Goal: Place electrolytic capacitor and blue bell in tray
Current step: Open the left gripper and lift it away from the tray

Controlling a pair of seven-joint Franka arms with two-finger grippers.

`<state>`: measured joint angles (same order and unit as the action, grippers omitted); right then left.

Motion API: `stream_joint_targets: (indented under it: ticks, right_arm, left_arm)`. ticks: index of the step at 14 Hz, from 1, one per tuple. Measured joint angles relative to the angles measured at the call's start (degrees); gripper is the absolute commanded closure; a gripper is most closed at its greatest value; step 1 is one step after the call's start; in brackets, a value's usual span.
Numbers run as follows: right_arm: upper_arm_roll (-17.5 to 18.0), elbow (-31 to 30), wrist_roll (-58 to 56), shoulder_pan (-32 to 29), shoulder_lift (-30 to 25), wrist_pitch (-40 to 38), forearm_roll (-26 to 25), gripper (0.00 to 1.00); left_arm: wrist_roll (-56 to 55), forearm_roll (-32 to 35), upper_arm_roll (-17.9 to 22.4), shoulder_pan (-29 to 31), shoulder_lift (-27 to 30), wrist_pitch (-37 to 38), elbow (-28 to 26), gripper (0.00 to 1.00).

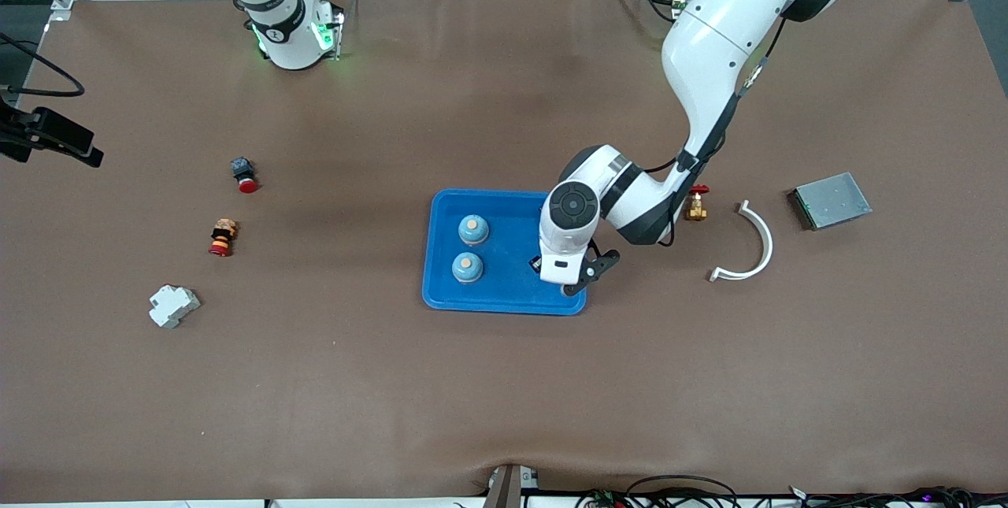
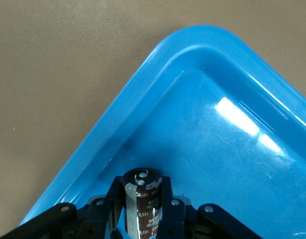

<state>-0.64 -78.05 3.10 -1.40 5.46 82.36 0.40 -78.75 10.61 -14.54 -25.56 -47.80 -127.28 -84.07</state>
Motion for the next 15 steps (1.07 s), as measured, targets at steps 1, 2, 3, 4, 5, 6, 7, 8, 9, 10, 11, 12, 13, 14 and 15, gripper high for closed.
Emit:
stream_joint_targets:
  ticks: [1,2,3,4,5,6,7,8,9,10,11,12,13,14,15]
  right_arm:
    - [0.01,-0.04,0.0,0.0,0.0,0.09,0.03,0.0]
    - [0.02,-0.1,0.0,0.0,0.0,0.19,0.29,0.0]
    - [0.02,-0.18,0.0,-0.03,0.0,0.3,1.02,0.0]
    - [0.02,-0.27,0.0,-0.05,0.0,0.43,1.69,0.0]
    - [0.02,-0.39,0.0,-0.07,0.0,0.63,1.96,0.0]
    - [0.02,-0.51,0.0,-0.08,0.0,0.91,2.03,0.0]
    - [0.02,-0.62,0.0,-0.1,0.0,1.06,2.06,0.0]
    - [0.02,-0.66,0.0,-0.1,0.0,1.16,2.07,0.0]
    - [0.02,-0.68,0.0,-0.11,0.0,1.3,2.09,0.0]
    - [0.02,-0.69,0.0,-0.12,0.0,1.55,2.09,0.0]
    - [0.02,-0.71,-0.04,-0.13,0.0,1.95,2.09,0.0]
    - [0.02,-0.73,-0.06,-0.13,0.0,2.39,2.09,0.0]
    - [0.02,-0.73,-0.08,-0.14,0.0,2.64,2.08,0.0]
    - [0.02,-0.73,-0.13,-0.14,0.0,2.71,2.07,0.0]
    - [0.02,-0.73,-0.4,-0.14,0.0,2.74,2.06,0.0]
  left_arm:
    - [0.02,0.03,0.0,0.0,0.0,-0.01,0.01,0.0]
    - [0.05,0.29,0.0,-0.01,0.0,-0.01,0.02,0.0]
    - [0.03,1.34,0.0,-0.06,0.0,-0.05,0.05,0.0]
    - [-0.04,2.4,0.0,-0.2,0.0,-0.11,0.15,0.0]
    - [-0.06,2.99,0.0,-0.38,0.01,-0.18,0.4,0.0]
    - [-0.06,3.24,0.0,-0.47,0.07,-0.2,0.82,0.0]
    - [-0.08,3.38,0.06,-0.43,0.33,-0.19,1.32,0.0]
    - [-0.08,3.45,0.38,-0.31,0.88,-0.19,1.75,0.0]
    - [-0.08,3.49,1.0,0.06,1.79,-0.08,2.05,0.0]
    - [0.05,3.58,1.51,0.99,3.03,0.38,2.28,0.0]
    - [1.02,3.7,1.72,2.46,4.48,1.17,2.43,0.0]
    - [3.12,3.71,1.8,4.29,6.05,2.13,2.49,0.0]
    - [5.54,3.71,1.83,6.15,7.49,3.24,2.5,0.0]
    - [7.99,3.72,1.87,7.88,8.68,4.2,2.48,0.0]
    - [10.62,3.72,1.92,9.59,9.52,4.77,2.47,0.0]
